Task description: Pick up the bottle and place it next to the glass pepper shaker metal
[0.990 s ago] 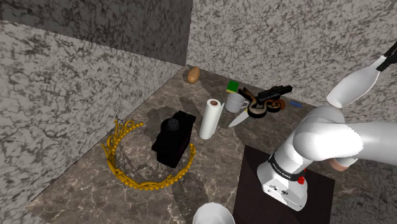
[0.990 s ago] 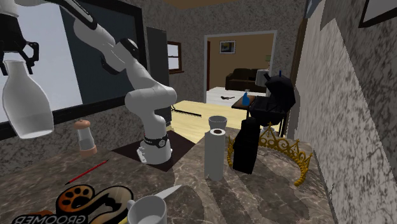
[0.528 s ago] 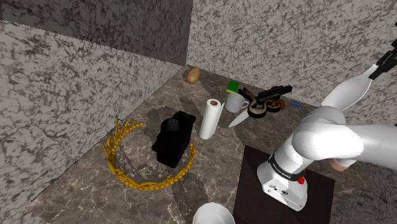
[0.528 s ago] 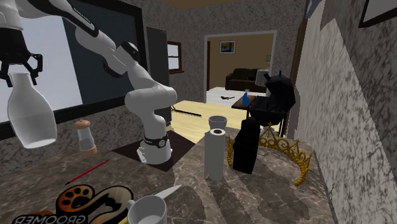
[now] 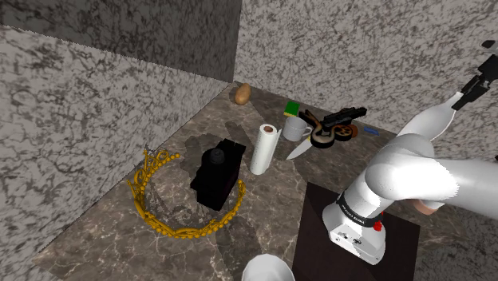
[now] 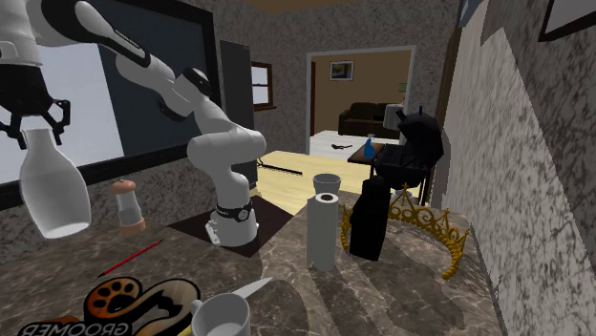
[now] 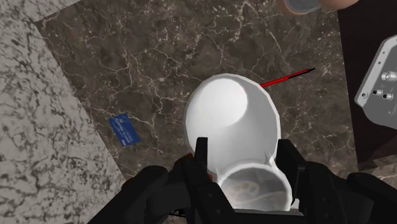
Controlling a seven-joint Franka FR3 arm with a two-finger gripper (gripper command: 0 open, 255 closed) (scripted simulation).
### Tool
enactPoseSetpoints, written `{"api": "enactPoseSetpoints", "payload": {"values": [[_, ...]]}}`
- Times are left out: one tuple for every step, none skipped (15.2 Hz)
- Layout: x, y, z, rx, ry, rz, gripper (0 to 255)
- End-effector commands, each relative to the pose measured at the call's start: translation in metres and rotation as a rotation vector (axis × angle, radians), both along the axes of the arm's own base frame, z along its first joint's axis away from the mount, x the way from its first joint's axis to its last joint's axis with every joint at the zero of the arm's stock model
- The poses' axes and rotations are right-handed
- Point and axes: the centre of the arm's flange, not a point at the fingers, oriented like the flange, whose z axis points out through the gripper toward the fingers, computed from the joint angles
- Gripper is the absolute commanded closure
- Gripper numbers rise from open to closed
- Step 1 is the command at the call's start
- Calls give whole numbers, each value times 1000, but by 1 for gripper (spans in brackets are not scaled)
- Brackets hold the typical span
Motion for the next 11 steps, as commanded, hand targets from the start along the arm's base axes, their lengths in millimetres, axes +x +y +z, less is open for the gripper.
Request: {"api": "enactPoseSetpoints", "payload": {"values": [[-1,-1,-11,-1,0,0,255],[-1,-1,-16,-1,0,0,255],[-1,-1,-21,-1,0,0,255],[-1,-1,-27,-1,0,0,255],[-1,-1,-32,-1,0,0,255],[-1,-1,-37,-1,0,0,255],[-1,-1,-42,-1,0,0,255],[-1,-1,-48,-1,0,0,255],[-1,-1,-53,-1,0,0,255],[-1,-1,-58,-1,0,0,255],[-1,-1,-64,-1,0,0,255]]}}
